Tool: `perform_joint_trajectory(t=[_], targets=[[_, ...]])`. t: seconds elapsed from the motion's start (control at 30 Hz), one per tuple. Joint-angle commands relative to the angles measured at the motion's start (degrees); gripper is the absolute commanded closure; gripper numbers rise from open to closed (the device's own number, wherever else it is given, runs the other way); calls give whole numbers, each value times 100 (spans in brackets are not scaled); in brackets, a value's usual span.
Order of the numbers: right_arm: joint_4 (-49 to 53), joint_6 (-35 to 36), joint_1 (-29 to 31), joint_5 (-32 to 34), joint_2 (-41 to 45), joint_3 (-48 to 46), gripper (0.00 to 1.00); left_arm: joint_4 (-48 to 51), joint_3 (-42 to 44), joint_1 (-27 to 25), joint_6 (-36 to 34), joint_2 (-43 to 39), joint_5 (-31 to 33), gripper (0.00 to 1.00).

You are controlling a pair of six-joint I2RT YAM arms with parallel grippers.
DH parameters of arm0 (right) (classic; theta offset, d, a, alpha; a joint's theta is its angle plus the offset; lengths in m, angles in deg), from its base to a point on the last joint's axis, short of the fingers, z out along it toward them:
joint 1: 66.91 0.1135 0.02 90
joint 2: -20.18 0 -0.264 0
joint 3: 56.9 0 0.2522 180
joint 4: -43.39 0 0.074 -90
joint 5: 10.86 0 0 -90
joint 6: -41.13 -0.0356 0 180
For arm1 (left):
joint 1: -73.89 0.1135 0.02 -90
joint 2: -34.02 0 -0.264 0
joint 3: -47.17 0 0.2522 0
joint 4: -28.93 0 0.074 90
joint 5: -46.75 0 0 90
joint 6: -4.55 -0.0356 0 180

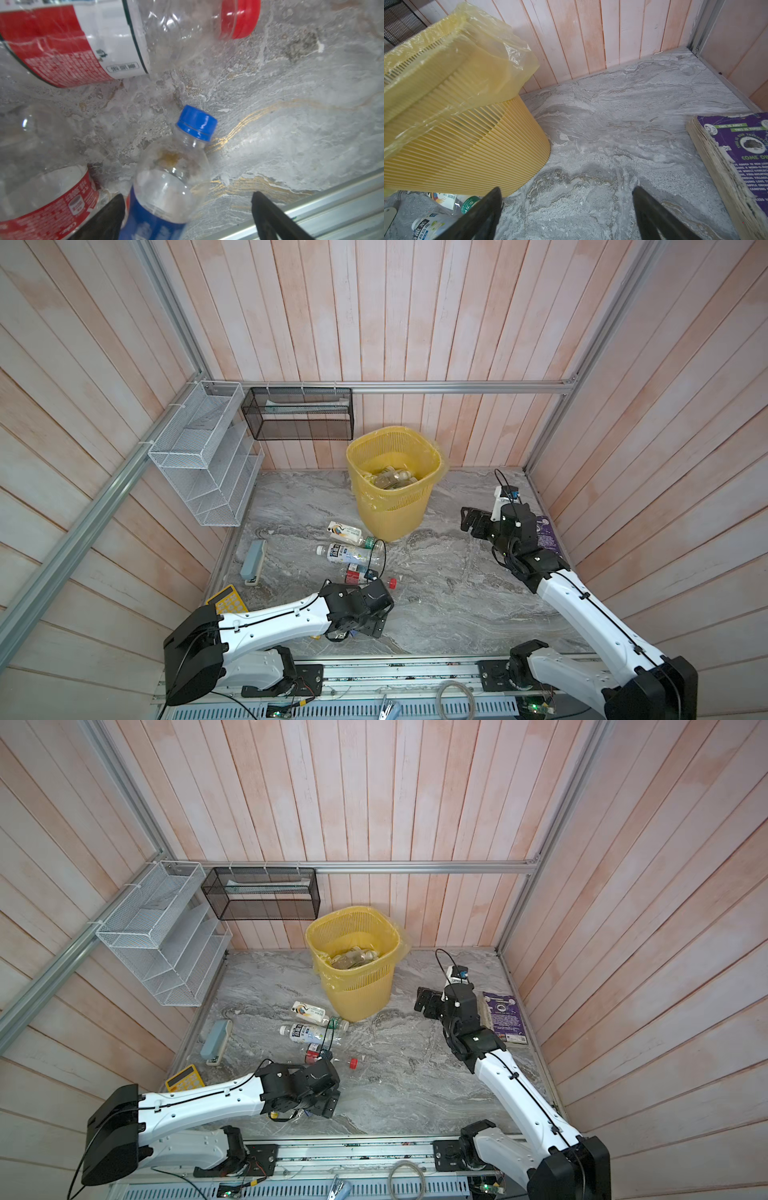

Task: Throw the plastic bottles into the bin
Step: 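Close the left gripper on the blue-capped clear bottle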

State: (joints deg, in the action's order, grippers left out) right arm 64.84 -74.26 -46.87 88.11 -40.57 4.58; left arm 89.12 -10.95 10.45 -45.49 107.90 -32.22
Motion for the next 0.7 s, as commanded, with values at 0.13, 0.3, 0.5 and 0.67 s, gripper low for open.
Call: perform_joint_trajectory(t=[0.13,0.3,0.5,0.67], targets=[[-66,-46,-46,-72,7,-96,2,-48,67,-11,139,258,49,6],[-60,-45,-70,-80,54,-131,2,-409,190,-78,82,470,-338,19],[-60,-37,-104,-97,78,-176,2,-607,243,-238,64,751,-608,26],[-56,-19,-130,-96,90,-191,2,-691,187,-274,2,869,-657,34]])
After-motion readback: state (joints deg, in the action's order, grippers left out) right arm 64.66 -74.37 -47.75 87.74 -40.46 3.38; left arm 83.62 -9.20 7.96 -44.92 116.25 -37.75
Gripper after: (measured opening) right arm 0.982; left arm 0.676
